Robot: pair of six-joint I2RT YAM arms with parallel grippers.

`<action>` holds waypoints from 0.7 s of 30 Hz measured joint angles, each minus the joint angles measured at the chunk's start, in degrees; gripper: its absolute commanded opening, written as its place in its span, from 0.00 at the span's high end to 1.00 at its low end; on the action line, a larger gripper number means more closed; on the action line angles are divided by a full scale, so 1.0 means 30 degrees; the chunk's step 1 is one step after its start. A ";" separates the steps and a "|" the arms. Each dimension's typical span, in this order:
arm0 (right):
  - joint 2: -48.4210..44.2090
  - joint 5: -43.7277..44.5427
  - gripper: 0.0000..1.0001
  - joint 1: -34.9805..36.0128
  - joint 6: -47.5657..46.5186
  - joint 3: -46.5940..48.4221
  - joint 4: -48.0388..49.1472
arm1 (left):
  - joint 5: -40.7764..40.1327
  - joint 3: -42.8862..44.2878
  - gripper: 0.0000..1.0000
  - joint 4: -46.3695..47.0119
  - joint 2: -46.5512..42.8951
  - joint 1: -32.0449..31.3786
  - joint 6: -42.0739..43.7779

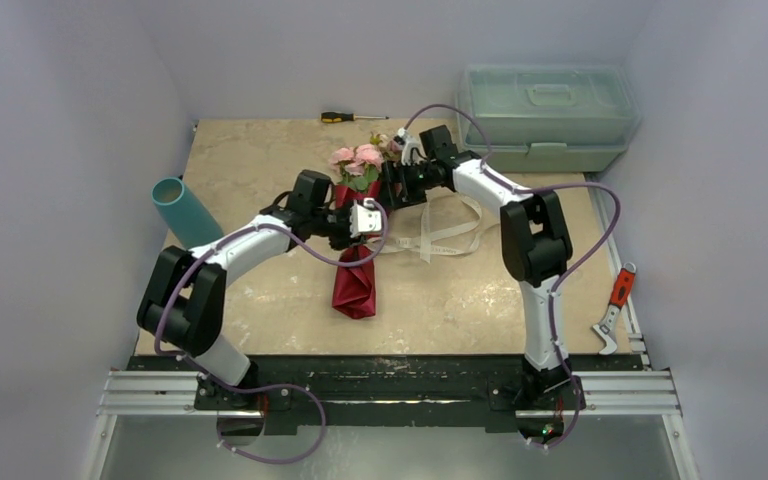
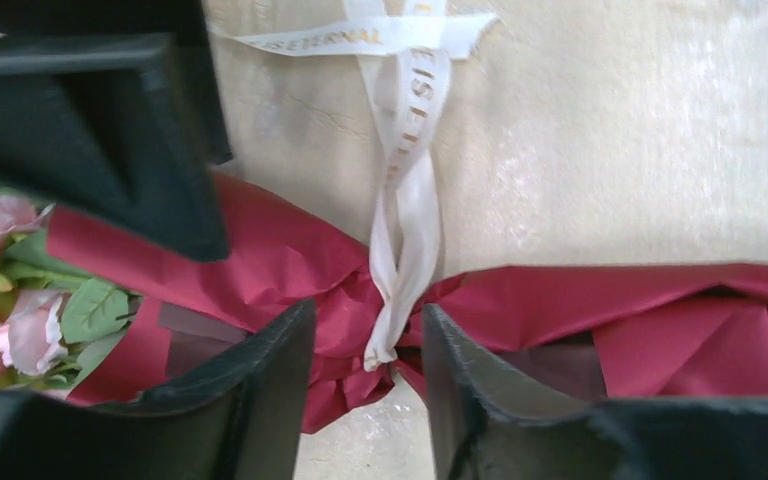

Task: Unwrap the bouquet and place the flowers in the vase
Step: Untie the ribbon from the wrapping paper.

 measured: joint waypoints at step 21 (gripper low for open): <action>0.1821 0.1239 0.24 0.0284 0.2171 -0.0306 0.2055 | -0.1180 0.1887 0.75 -0.2346 0.2106 -0.1428 0.4838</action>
